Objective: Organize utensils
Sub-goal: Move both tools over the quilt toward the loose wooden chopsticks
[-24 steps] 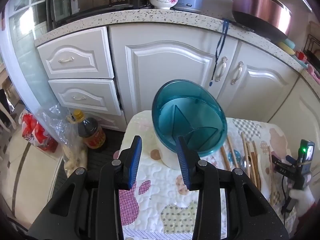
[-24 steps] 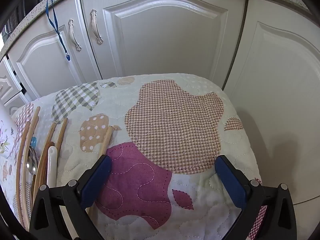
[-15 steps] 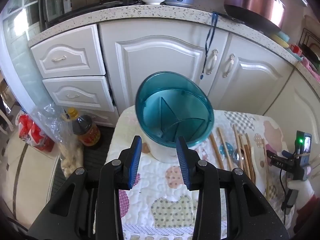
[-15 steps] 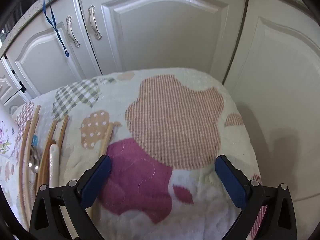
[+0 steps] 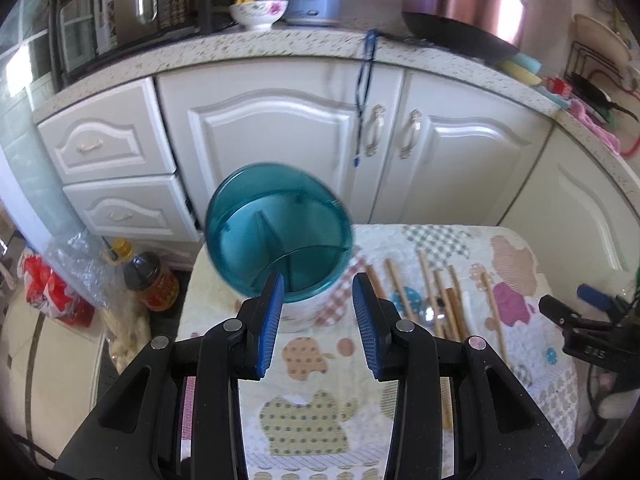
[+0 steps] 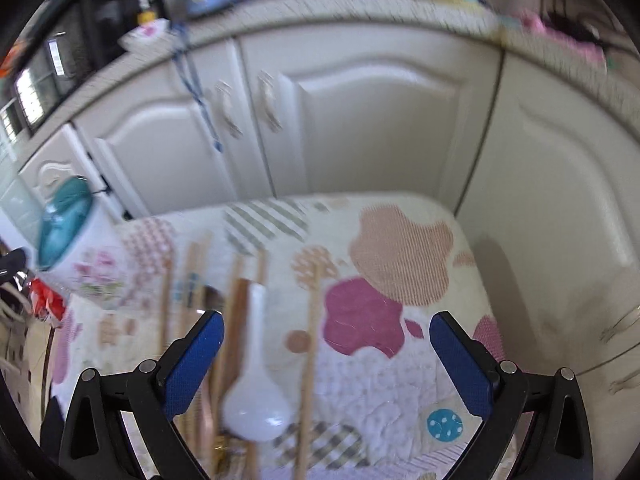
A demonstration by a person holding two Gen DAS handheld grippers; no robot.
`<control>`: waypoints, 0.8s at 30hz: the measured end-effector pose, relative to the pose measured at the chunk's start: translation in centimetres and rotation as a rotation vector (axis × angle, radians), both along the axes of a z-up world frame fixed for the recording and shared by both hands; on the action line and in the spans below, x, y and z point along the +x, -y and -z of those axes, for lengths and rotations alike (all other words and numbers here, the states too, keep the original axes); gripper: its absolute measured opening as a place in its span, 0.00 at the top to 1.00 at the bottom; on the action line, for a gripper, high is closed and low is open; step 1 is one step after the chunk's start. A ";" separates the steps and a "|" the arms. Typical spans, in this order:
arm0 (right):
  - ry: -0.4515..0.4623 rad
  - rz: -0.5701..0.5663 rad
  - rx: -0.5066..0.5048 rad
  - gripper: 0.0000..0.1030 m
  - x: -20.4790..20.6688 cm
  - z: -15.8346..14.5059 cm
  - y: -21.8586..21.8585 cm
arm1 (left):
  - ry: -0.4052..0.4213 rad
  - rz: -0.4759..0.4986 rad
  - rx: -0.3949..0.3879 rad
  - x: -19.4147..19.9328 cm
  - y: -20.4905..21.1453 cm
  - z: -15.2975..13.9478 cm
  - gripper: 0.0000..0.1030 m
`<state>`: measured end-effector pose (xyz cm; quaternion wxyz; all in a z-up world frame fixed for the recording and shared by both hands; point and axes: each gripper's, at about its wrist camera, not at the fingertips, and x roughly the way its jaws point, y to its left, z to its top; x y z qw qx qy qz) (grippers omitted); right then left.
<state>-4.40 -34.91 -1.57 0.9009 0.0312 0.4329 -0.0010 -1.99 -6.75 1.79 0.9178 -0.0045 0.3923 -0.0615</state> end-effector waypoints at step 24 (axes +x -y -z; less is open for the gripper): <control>0.137 -0.056 -0.030 0.00 -1.8 -6.9 -4.0 | 0.039 0.110 -0.032 -1.7 3.6 -2.2 0.66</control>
